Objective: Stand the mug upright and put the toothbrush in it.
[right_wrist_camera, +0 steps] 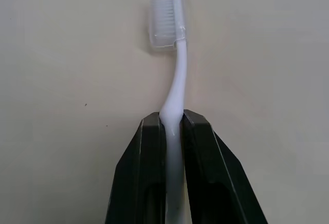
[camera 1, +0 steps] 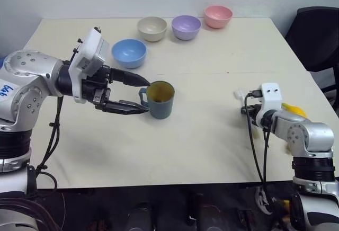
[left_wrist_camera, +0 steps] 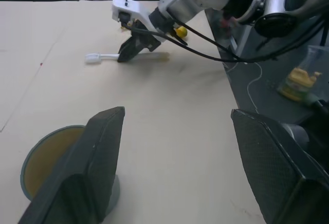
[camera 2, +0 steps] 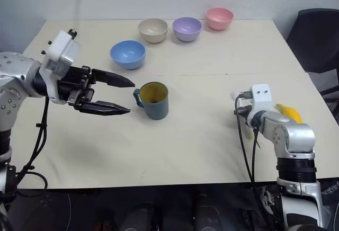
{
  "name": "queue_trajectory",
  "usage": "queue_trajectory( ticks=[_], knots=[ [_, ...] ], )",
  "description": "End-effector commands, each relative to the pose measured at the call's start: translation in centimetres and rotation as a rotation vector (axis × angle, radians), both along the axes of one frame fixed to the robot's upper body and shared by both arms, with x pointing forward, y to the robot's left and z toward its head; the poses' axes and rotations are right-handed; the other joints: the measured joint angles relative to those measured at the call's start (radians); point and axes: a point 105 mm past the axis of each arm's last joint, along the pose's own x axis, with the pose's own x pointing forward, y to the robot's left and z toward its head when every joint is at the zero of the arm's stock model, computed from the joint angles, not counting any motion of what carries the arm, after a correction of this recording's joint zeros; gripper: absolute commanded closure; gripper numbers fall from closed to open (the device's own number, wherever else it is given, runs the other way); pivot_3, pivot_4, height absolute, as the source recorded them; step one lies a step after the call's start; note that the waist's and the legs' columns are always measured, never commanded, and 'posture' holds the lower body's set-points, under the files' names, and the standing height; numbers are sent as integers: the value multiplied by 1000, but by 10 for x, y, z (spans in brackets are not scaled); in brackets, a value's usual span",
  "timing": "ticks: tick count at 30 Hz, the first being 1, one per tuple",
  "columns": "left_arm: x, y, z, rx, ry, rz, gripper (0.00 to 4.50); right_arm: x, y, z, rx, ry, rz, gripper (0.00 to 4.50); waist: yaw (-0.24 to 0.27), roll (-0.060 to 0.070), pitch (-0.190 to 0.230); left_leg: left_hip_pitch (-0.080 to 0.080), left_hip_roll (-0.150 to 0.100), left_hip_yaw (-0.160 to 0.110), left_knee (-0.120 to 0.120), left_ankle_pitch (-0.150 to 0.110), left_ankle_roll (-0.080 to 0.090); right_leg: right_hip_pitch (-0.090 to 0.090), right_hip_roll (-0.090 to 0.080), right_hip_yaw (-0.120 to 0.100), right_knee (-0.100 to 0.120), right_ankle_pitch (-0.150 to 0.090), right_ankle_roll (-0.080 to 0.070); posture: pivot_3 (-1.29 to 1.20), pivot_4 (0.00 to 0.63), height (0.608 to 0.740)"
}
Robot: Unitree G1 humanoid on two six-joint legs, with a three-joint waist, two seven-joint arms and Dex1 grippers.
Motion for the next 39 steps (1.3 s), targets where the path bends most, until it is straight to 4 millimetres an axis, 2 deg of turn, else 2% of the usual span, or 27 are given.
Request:
queue_trajectory(
  ticks=[1, 4, 9, 11, 15, 17, 20, 23, 26, 29, 33, 37, 39],
  knots=[
    [3, 18, 15, -59, -57, 106, 963, 10, 33, 39, 26, -211, 124, 4352, -7, 0, 0, -1, 0, 0, 0, 0, 0, -1, 0, 0, 0, 0, 0, 0, 150, 740],
    [7, 39, 27, -129, -52, 212, 963, 7, 89, 93, 282, -426, 313, 4352, -22, 0, 1, -2, 1, 0, -1, 1, -3, -4, 2, 1, 1, 0, 0, 0, 150, 740],
    [4, 67, 35, -149, -43, 316, 963, -7, 160, 149, 543, -587, 585, 4352, -27, 2, 2, -2, 3, -4, -2, 1, -6, -6, 4, 0, 4, -2, -4, 0, 150, 740],
    [3, 73, 30, -116, -50, 339, 963, -7, 182, 160, 592, -607, 636, 4352, -24, 2, 1, -2, 3, -3, -2, 1, -6, -6, 4, 0, 5, -3, -5, 0, 150, 740],
    [2, 83, 24, -106, -46, 396, 963, -10, 247, 171, 649, -617, 786, 4352, -24, 2, 1, -2, 3, -1, -1, 1, -6, -6, 4, 0, 6, -3, -5, 0, 150, 740],
    [2, 83, 23, -107, -53, 405, 963, -16, 261, 170, 663, -637, 851, 4352, -24, 2, 1, -2, 3, -2, -1, 1, -7, -6, 4, -1, 7, -3, -6, 0, 150, 740],
    [-1, 80, 25, -112, -58, 400, 963, -14, 270, 165, 703, -640, 854, 4352, -24, 1, 1, -2, 3, -3, -2, 1, -7, -6, 4, -2, 7, -3, -6, 0, 150, 740],
    [-4, 78, 27, -112, -72, 402, 963, -9, 280, 152, 668, -639, 860, 4352, -26, 1, 1, -2, 2, -2, -2, 1, -7, -6, 4, -2, 7, -3, -6, 0, 150, 740],
    [-4, 78, 30, -120, -86, 410, 963, -6, 281, 145, 660, -639, 858, 4352, -34, 1, 1, -2, 3, -2, -2, 1, -8, -6, 4, -2, 7, -4, -6, 0, 150, 740],
    [-4, 77, 31, -125, -87, 415, 963, -6, 278, 137, 689, -622, 859, 3374, -45, 1, 1, -1, 3, -3, -2, 1, -8, -6, 4, -2, 9, -4, -7, 0, 150, 740],
    [-2, 76, 29, -132, -70, 411, 963, -17, 270, 124, 673, -621, 880, 2048, -49, 1, 1, 0, 3, -3, -2, 1, -9, -6, 4, -2, 10, -4, -8, 0, 150, 740],
    [0, 75, 26, -141, -58, 402, 963, -32, 245, 125, 692, -615, 899, 696, -45, 1, 1, -1, 3, -4, -2, 1, -9, -6, 4, -2, 11, -4, -8, 0, 150, 740],
    [0, 75, 24, -146, -50, 391, 963, -46, 219, 130, 653, -600, 960, 201, -41, 1, 1, -1, 3, -6, -1, 1, -9, -6, 4, -2, 11, -4, -8, 0, 150, 740]
  ],
)
